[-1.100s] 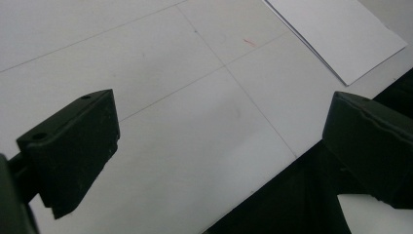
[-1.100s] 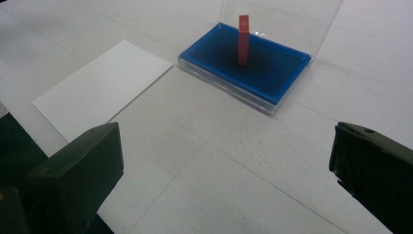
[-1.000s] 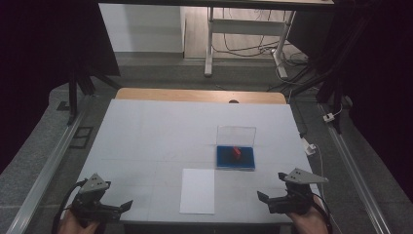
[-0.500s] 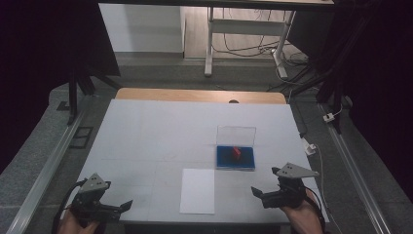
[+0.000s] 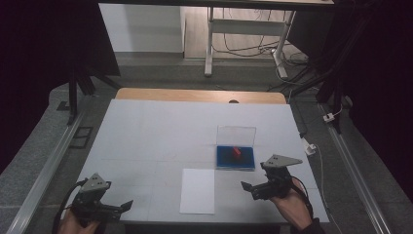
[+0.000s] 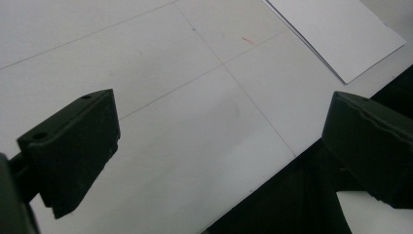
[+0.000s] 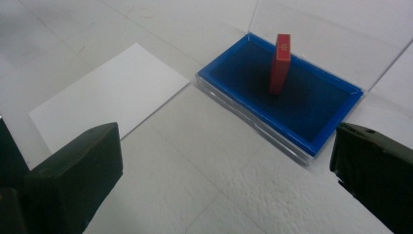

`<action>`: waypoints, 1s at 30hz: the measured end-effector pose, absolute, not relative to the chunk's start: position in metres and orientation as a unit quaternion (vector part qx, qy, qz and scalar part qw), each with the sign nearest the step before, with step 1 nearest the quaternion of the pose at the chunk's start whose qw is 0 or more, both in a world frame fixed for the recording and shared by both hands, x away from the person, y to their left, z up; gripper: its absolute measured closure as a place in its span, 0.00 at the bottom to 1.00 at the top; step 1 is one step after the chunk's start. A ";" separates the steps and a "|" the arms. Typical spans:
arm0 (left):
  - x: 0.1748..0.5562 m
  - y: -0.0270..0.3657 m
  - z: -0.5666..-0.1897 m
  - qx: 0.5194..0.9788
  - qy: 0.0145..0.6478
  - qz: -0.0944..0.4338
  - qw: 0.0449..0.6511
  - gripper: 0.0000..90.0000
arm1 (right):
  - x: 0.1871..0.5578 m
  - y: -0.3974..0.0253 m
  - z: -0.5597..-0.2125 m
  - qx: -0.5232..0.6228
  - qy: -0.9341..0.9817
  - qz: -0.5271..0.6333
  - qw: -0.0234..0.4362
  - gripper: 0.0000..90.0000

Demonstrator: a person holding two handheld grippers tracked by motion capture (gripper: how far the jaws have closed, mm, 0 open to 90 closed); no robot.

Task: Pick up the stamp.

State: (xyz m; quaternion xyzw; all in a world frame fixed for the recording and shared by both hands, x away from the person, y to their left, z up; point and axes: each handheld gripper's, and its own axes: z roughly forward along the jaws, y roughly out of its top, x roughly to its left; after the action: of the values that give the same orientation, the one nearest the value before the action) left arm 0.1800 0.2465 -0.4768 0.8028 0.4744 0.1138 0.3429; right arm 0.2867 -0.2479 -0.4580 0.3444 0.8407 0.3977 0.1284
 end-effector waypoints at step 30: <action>0.180 0.247 -0.477 0.805 0.470 0.111 0.345 0.01 | 0.362 -0.207 -0.475 0.372 0.846 0.353 0.149 0.00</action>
State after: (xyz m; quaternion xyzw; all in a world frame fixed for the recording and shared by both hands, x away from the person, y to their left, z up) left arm 0.1804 0.2465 -0.4769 0.8049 0.4702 0.1108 0.3447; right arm 0.3618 -0.2074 -0.4749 0.3718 0.8458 0.3526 0.1486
